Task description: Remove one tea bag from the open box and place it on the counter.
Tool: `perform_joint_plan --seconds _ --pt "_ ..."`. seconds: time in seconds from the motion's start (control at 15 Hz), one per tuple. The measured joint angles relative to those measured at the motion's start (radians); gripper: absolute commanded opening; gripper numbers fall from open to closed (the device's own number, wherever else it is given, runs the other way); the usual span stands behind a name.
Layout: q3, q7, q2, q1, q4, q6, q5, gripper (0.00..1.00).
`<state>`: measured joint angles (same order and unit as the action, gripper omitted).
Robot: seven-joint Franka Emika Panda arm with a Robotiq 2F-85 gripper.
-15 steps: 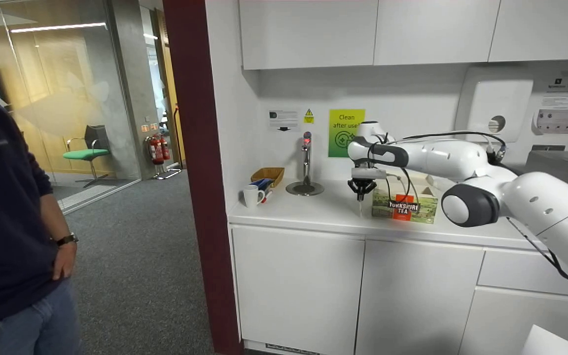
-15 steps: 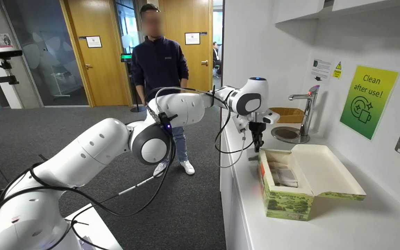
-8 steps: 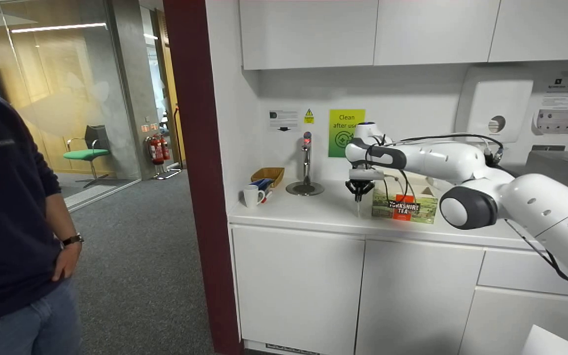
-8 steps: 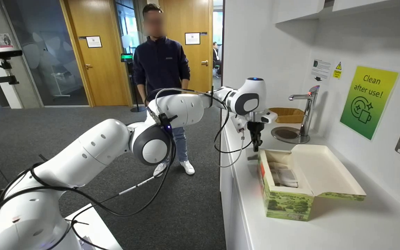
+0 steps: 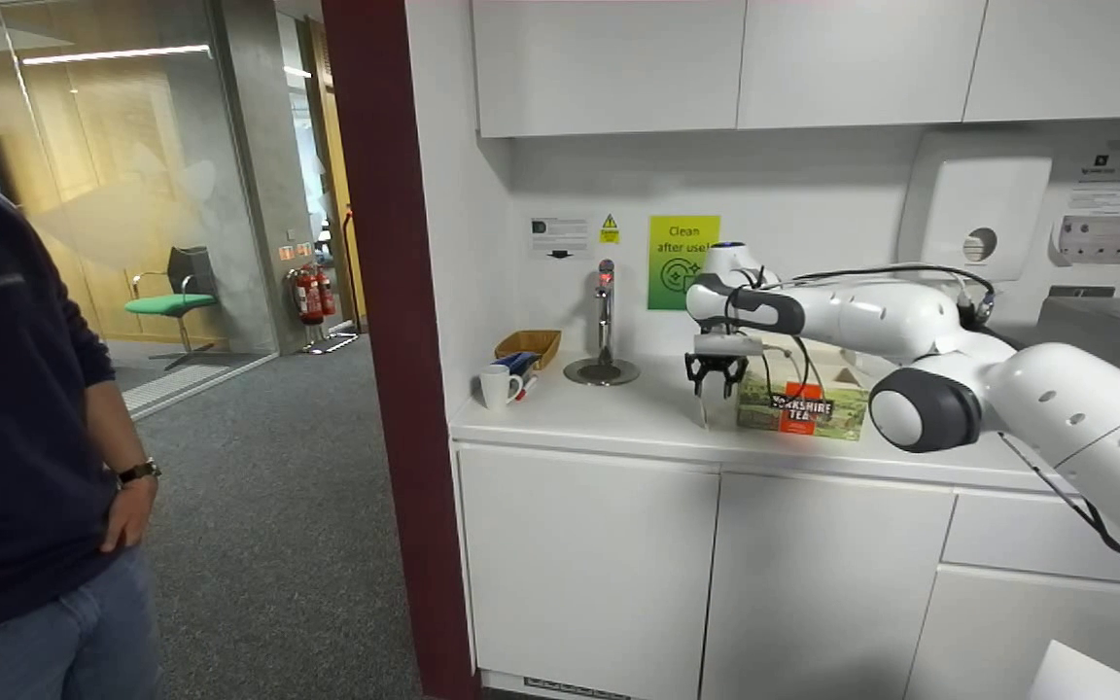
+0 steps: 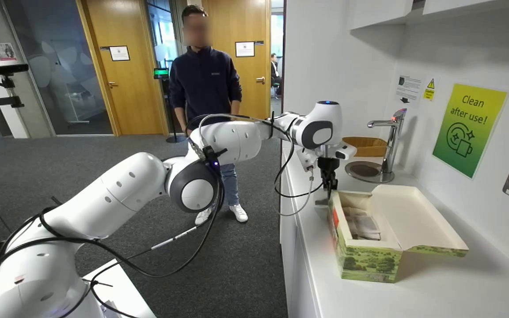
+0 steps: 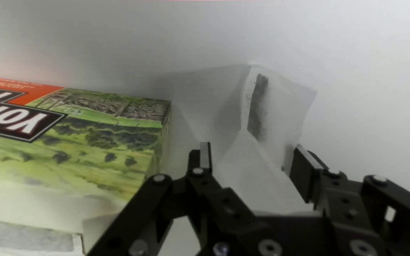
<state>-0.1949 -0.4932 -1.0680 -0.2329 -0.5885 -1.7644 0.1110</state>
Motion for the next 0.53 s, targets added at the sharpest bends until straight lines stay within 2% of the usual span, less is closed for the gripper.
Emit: perform_joint_plan --seconds 0.07,0.13,0.53 --pt "0.000 0.001 0.000 -0.005 0.004 0.000 0.000 0.99" --pt "0.000 0.001 0.002 -0.010 0.010 0.000 0.001 1.00" --pt "0.002 0.014 0.039 -0.028 0.075 0.000 0.004 1.00"
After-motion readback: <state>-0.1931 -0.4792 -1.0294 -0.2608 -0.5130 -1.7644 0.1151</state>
